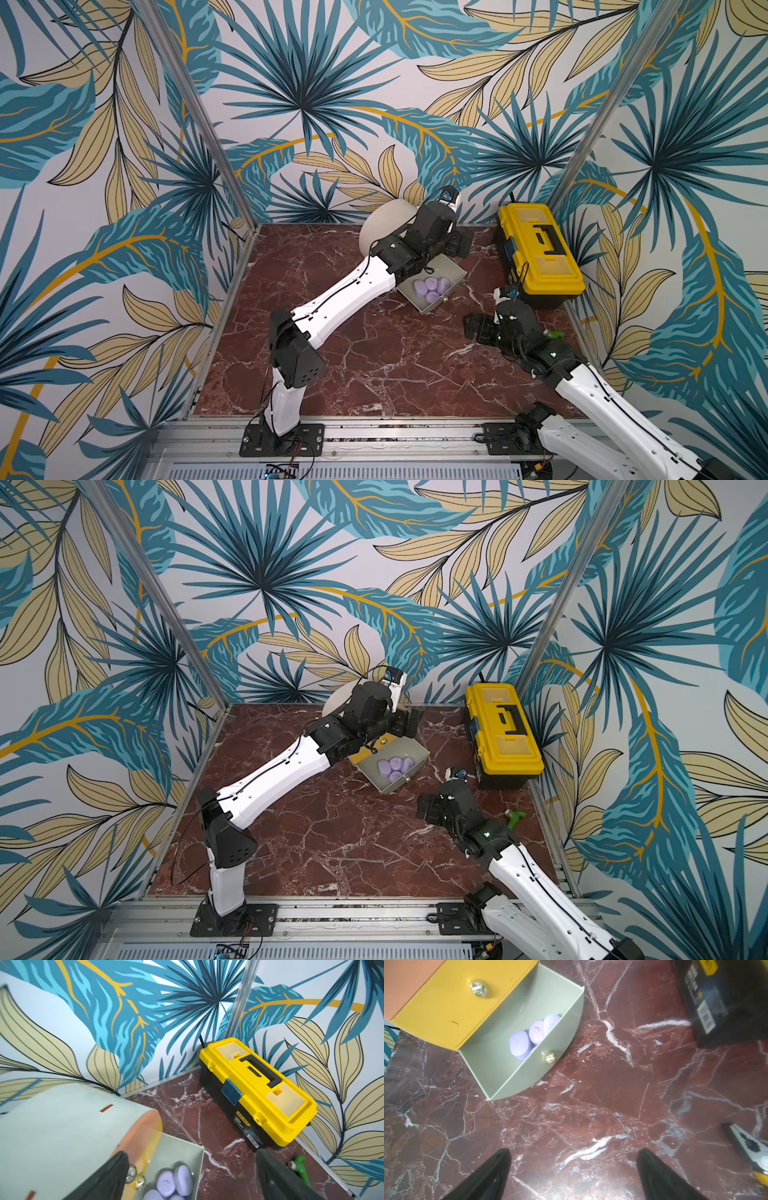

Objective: Put the bluetooth earphones in the drawer according to color
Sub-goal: Place the bluetooth earphone in the drawer, then move the storage box to the center of the board.

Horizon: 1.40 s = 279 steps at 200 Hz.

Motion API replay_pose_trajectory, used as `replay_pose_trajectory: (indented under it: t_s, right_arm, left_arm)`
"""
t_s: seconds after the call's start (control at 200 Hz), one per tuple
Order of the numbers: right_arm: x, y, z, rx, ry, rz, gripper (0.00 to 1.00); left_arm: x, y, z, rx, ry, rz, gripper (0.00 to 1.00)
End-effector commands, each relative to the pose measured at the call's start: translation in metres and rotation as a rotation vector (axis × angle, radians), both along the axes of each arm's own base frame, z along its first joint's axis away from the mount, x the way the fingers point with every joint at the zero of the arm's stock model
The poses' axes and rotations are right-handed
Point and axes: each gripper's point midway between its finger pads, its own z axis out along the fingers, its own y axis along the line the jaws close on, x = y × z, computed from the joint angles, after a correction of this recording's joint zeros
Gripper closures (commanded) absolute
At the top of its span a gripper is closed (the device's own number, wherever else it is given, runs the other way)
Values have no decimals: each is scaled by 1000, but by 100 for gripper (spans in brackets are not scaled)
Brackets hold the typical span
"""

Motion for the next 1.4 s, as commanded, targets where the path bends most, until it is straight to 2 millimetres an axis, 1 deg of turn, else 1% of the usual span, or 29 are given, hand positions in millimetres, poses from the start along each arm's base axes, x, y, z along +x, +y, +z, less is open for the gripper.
replay_pose_trajectory:
  t_s: [0.0,0.075,0.13,0.215,0.29,0.391,0.406,0.461,0.486,0.591,0.651,0.691,0.781,0.931,1.011,1.087,1.142,1.162,1.247,1.322,1.392]
  right_arm:
    - [9,9,8,61,-4,31,1]
    - [15,6,6,78,10,19,1]
    - [21,6,8,103,10,14,1]
    - [38,9,19,155,0,25,1]
    - [58,12,35,195,-14,36,1]
    - [89,17,60,249,-41,52,1]
    - [94,17,64,259,-45,55,1]
    - [114,22,78,297,-54,73,1]
    - [124,24,84,311,-60,83,1]
    - [165,32,106,378,-70,110,1]
    - [189,39,113,405,-69,136,1]
    - [205,43,117,425,-66,156,1]
    - [241,50,116,460,-55,189,1]
    - [292,60,111,548,-37,254,1]
    - [312,66,107,561,-35,277,3]
    - [328,69,99,570,-29,285,4]
    - [338,74,93,599,-15,298,4]
    - [341,76,90,612,-5,304,5]
    - [349,86,83,675,27,335,6]
    - [350,93,74,709,57,354,7]
    - [344,101,68,720,81,383,7]
  left_arm:
    - [13,27,-30,144,30,66,0]
    - [25,42,-31,153,46,95,0]
    - [34,55,-33,158,68,118,0]
    - [46,74,-35,159,101,156,0]
    - [51,91,-38,138,135,182,0]
    - [50,108,-35,94,141,201,0]
    - [49,111,-36,91,143,203,0]
    - [48,121,-31,56,129,212,0]
    - [49,127,-32,49,130,220,0]
    - [60,159,-32,2,145,264,0]
    - [70,178,-36,-14,165,282,0]
    - [74,185,-39,-30,180,268,0]
    - [87,208,-48,-57,201,284,0]
    - [108,239,-75,-172,275,287,0]
    - [116,242,-89,-239,310,260,0]
    - [123,238,-99,-291,327,217,0]
    - [128,238,-110,-313,344,208,0]
    - [133,238,-108,-330,325,195,0]
    - [143,239,-114,-388,305,165,0]
    - [152,239,-116,-424,282,131,0]
    - [155,233,-116,-476,290,67,0]
